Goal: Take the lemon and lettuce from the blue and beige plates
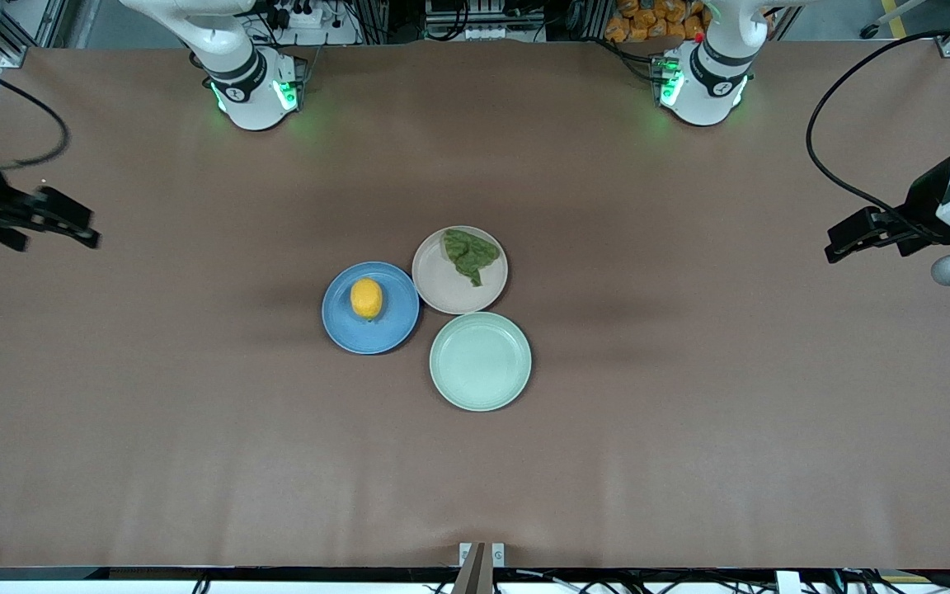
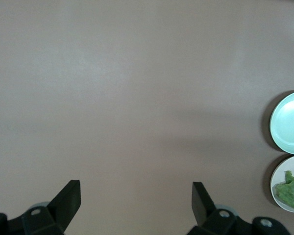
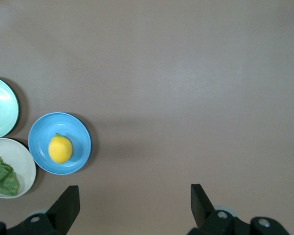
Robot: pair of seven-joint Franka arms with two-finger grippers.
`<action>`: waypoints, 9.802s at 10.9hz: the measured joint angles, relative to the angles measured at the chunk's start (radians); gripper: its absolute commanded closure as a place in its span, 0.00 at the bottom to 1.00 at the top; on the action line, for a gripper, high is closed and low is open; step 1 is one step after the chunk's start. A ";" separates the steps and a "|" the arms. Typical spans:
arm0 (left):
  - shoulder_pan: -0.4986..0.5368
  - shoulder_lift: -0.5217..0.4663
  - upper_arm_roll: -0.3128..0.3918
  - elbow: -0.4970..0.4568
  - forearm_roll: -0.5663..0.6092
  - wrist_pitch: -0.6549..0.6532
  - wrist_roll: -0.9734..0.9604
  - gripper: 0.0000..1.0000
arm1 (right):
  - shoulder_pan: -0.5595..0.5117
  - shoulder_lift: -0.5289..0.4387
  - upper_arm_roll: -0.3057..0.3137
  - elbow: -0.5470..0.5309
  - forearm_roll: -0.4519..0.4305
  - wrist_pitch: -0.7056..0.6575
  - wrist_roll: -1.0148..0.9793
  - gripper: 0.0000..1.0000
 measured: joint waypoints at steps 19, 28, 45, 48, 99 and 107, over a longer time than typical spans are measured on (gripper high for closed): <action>-0.580 0.438 -0.106 -0.075 -0.059 0.318 -0.653 0.00 | 0.285 0.354 0.232 -0.466 -0.291 0.768 0.702 0.00; -0.690 0.594 -0.108 -0.084 -0.069 0.542 -0.816 0.00 | 0.296 0.455 0.232 -0.471 -0.511 0.782 0.743 1.00; -0.728 0.679 -0.107 -0.082 -0.069 0.635 -0.848 0.91 | 0.021 0.290 -0.074 -0.268 -0.098 0.456 -0.039 1.00; -0.724 0.677 -0.104 -0.076 -0.069 0.635 -0.848 1.00 | 0.017 0.348 -0.111 -0.390 -0.096 0.694 -0.127 1.00; 0.068 0.115 -0.031 0.104 0.039 -0.022 -0.023 0.00 | 0.033 -0.038 -0.161 0.024 0.023 0.003 -0.139 0.00; 0.068 0.115 -0.019 0.106 0.053 -0.022 0.054 0.00 | 0.033 -0.056 -0.146 -0.005 0.023 -0.175 -0.139 0.00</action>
